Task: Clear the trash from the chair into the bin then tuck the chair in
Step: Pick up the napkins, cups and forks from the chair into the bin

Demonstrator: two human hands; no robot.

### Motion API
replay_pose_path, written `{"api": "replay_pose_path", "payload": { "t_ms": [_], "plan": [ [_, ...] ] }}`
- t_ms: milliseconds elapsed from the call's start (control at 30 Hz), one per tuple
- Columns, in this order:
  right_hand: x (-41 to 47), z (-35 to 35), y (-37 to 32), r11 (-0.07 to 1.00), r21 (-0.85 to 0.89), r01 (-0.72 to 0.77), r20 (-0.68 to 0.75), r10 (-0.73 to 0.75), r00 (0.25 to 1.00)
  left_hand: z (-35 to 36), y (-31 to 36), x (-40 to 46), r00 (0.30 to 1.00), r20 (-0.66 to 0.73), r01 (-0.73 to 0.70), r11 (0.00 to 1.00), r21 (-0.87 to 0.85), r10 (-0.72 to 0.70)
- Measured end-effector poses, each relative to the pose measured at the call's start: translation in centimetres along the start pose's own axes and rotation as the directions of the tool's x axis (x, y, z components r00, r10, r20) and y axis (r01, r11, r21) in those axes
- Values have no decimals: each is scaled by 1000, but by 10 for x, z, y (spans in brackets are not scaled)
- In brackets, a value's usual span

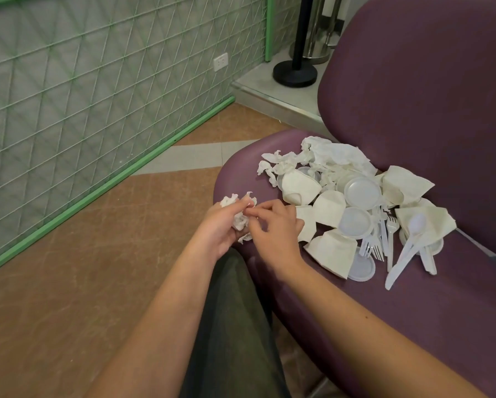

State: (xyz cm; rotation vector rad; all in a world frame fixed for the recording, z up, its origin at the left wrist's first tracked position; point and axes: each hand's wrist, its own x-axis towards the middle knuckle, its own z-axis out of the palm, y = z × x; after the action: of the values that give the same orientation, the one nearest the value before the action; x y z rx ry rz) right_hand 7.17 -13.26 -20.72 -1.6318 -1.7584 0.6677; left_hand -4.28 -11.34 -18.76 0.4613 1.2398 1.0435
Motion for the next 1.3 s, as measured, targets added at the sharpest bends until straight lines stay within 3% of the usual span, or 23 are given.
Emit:
{"api": "replay_pose_path", "payload": {
  "t_ms": [100,167,267,333,467,500,567,667,733,833,933,1033,1100,1200,1300],
  "plan": [
    [1,1,4,1000,-17,-18,36,19,999,-8,-1,3,989,-137,-63,998,-7,61],
    [5,4,9,984,-180,-15,69,28,997,-11,-1,4,982,-177,-72,997,-7,69],
    [5,15,23,865,-470,178,209,-87,974,-10,-1,5,976,-209,-57,998,2,56],
    [0,24,31,790,-551,269,273,-134,953,-9,0,5,979,-203,-33,999,-12,30],
    [-7,27,40,689,-645,331,264,-205,942,-4,2,0,977,-210,22,996,-85,-40],
    [-9,24,42,682,-645,344,275,-212,938,-3,2,-1,975,-219,18,995,-98,-39],
    [-13,14,47,766,-562,311,243,-206,948,0,0,-4,977,-210,10,995,-96,-30],
    [-24,-14,40,976,-170,138,106,-122,987,8,-5,-5,986,-165,-1,997,-83,-13],
    [-34,-36,33,995,72,73,36,-76,996,20,-9,-7,991,-135,0,997,-76,-11],
    [-45,-64,28,974,218,64,-69,-50,996,51,-19,-14,999,-20,41,998,-42,-42],
    [-47,-83,39,974,225,16,-169,23,985,84,-34,-26,966,229,127,992,-4,-123],
    [-59,-111,66,999,-5,-32,-327,29,945,120,-50,-37,874,432,233,972,32,-224],
    [-74,-130,81,995,-88,-48,-369,12,929,144,-60,-43,836,487,292,956,-5,-253],
    [-99,-154,97,995,-80,-53,-333,23,943,183,-73,-53,786,540,356,935,0,-299],
    [-117,-183,115,993,-38,-108,-460,78,885,221,-92,-69,735,584,367,926,87,-346]
  ]
}}
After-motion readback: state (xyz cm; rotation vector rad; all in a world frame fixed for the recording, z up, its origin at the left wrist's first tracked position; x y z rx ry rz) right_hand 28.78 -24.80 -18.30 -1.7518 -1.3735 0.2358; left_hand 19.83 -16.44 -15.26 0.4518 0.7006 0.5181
